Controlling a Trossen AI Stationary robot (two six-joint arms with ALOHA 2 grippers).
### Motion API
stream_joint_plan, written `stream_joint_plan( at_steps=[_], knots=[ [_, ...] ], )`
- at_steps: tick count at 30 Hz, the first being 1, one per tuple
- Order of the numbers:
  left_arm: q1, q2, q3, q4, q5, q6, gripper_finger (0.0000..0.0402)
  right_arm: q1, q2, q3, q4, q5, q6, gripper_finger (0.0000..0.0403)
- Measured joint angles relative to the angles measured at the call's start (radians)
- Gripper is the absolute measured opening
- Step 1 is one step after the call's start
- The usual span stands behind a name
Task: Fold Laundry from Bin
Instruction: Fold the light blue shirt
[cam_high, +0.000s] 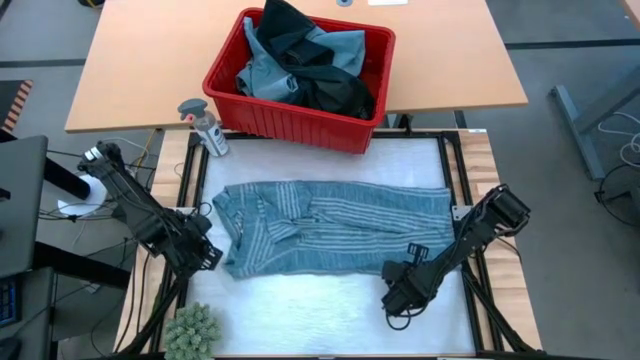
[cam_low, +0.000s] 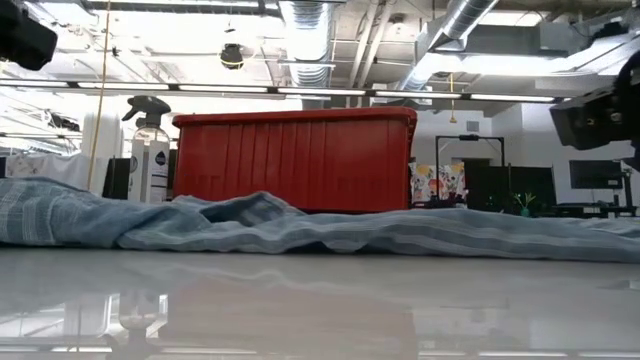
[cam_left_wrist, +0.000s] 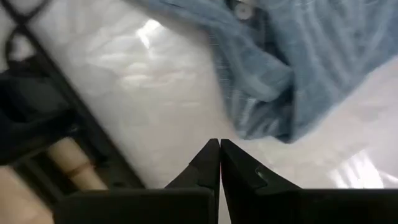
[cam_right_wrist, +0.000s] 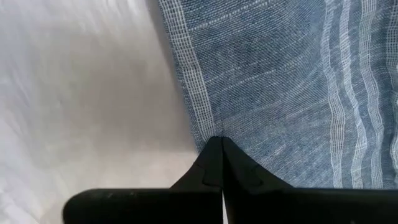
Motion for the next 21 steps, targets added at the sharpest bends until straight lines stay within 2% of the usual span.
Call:
stream_joint_plan(
  at_steps=[2,6,10,18,21],
  knots=[
    [-0.005,0.0,0.0,0.109,-0.04,0.083,0.0001,0.004,0.0,0.0,-0.004,-0.002,0.0,0.0035],
    [-0.028,0.04,0.001,0.433,-0.135,0.405,0.0008,0.007,0.0,0.0,-0.017,0.001,0.0,0.0049],
    [-0.028,0.153,0.001,0.556,-0.116,0.612,0.0011,0.007,0.001,0.0,-0.018,0.002,0.009,0.0044],
    [-0.036,0.376,0.0,0.561,-0.001,0.615,0.0011,0.007,0.001,0.0,-0.018,0.006,0.02,0.0044],
    [-0.059,0.401,0.0,0.565,-0.014,0.573,0.0012,0.007,0.001,-0.001,-0.017,0.012,0.031,0.005]
  ],
)
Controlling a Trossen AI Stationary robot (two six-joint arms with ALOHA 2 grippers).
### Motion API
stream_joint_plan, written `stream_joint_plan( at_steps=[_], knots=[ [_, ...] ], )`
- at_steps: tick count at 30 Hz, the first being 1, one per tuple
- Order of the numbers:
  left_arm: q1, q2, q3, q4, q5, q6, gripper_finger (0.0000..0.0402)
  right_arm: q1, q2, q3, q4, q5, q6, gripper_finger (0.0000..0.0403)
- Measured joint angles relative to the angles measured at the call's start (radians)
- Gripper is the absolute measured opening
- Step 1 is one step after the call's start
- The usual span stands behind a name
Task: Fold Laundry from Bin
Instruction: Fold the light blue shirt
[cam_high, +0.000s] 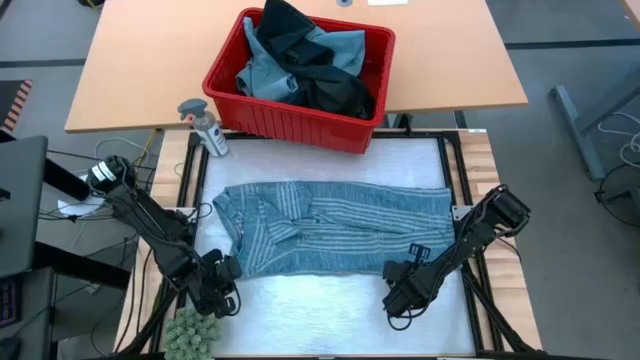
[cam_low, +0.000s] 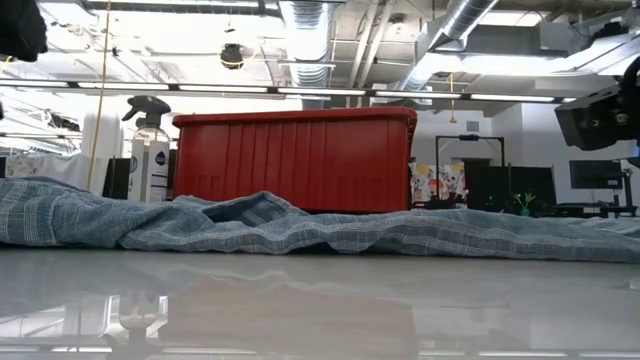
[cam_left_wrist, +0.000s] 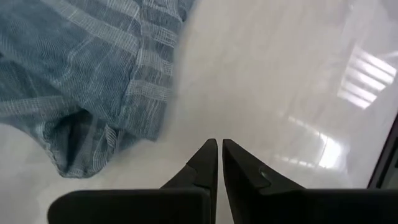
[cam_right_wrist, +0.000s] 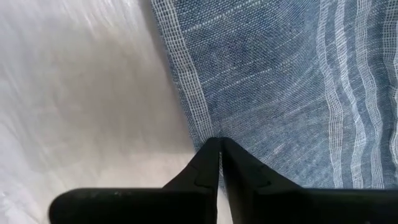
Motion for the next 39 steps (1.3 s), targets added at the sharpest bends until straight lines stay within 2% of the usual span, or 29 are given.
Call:
stream_joint_plan(
  at_steps=[5,8,11,14,19,28,39],
  knots=[
    [-0.039,-0.009,0.0,0.008,-0.071,-0.026,0.0042,0.008,0.0,-0.001,0.016,0.015,0.003,0.0065],
    [-0.048,-0.021,0.0,0.037,-0.087,-0.022,0.008,0.011,0.0,-0.001,0.016,0.017,0.003,0.0075],
    [-0.046,-0.022,0.0,0.032,-0.06,0.011,0.0125,0.012,0.0,-0.001,0.017,0.02,0.004,0.0085],
    [-0.036,-0.022,0.0,-0.018,-0.055,0.01,0.0172,0.012,0.0,-0.001,0.017,0.02,0.006,0.0091],
    [-0.016,-0.022,0.0,-0.163,-0.11,-0.128,0.0223,0.012,0.0,-0.001,0.018,0.02,0.006,0.0093],
    [-0.014,-0.021,0.0,-0.155,-0.158,-0.127,0.0233,0.012,0.0,0.0,0.017,0.019,0.005,0.0093],
    [-0.014,0.09,0.0,-0.125,-0.148,-0.166,0.0233,0.012,0.0,0.0,0.017,0.019,0.003,0.0093]
  ],
)
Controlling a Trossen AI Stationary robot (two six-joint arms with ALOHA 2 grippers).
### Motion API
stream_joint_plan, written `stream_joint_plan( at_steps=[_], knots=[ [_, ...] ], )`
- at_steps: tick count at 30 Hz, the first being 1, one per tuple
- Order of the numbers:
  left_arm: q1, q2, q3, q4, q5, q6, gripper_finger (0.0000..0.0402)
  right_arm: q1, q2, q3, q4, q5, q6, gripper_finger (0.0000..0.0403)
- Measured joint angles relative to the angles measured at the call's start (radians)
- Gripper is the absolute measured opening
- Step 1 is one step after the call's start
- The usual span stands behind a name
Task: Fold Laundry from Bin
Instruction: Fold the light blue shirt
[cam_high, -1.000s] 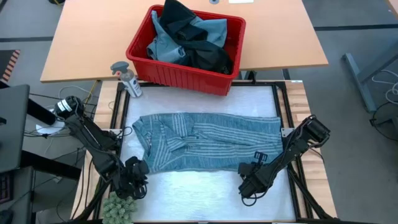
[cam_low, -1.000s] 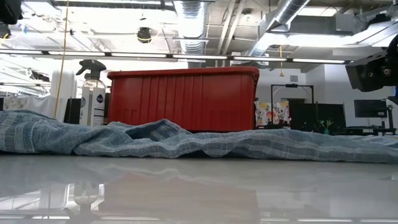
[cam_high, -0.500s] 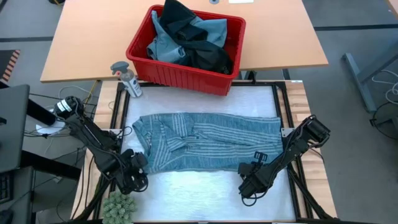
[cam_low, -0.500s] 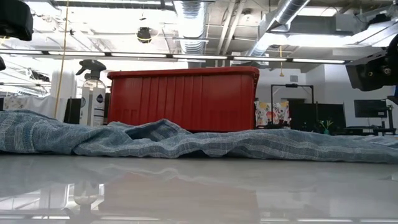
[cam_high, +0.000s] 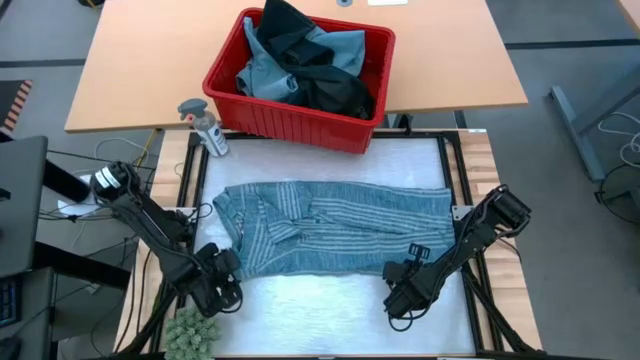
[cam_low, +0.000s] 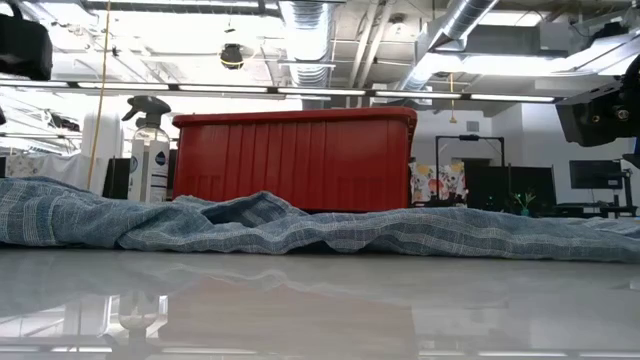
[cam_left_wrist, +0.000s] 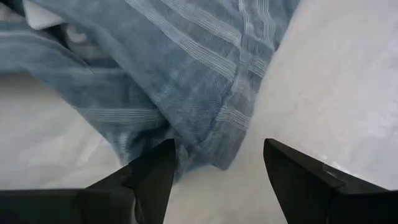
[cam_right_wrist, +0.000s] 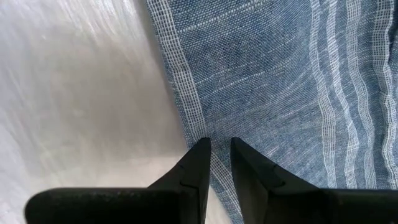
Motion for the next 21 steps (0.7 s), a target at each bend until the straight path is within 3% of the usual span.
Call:
stream_joint_plan(
  at_steps=[3,6,14,21],
  knots=[
    [0.004,0.034,0.0,-0.004,0.049,-0.041,0.023,0.0,0.0,0.0,0.0,0.0,0.0,0.0093],
    [0.012,0.051,0.0,0.007,0.101,-0.044,0.0202,0.0,0.0,0.0,0.0,0.0,0.0,0.0093],
    [0.029,0.052,0.0,0.032,0.047,-0.053,0.0017,0.0,0.0,0.0,0.0,-0.001,0.0,0.0093],
    [0.033,0.052,0.048,0.029,0.077,-0.067,0.0001,0.0,0.0,0.0,0.0,-0.003,0.0,0.0093]
  ],
)
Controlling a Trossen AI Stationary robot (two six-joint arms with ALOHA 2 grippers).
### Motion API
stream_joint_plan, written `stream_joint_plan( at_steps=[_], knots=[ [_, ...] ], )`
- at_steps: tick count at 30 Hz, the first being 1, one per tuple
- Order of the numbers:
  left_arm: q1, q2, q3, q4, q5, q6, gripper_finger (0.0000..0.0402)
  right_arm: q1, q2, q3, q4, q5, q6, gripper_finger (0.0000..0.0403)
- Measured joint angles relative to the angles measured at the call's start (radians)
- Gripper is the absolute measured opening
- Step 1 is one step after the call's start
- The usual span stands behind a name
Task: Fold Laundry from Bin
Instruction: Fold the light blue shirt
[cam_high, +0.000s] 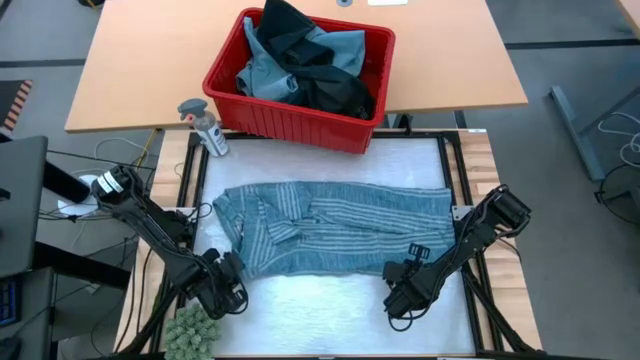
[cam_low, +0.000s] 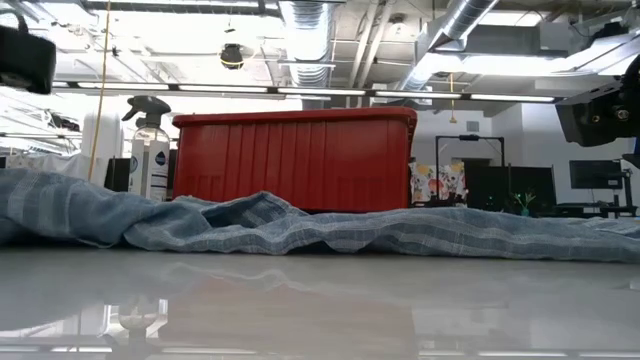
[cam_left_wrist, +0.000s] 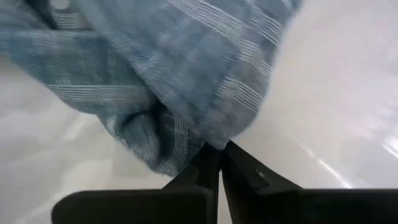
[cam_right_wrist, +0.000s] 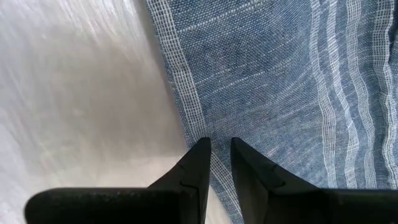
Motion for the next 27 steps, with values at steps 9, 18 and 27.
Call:
stream_joint_plan(
  at_steps=[9,18,27],
  knots=[
    [0.0,0.0,0.248,-0.217,0.104,0.069,0.0,0.0,-0.001,0.001,0.0,-0.033,0.001,0.0093],
    [0.023,-0.001,0.326,-0.481,0.173,0.18,0.0,0.0,-0.001,0.001,0.0,-0.089,-0.035,0.0093],
    [0.044,-0.001,0.326,-0.404,0.269,0.454,0.0,0.0,-0.002,0.002,-0.005,-0.126,-0.068,0.0093]
  ],
)
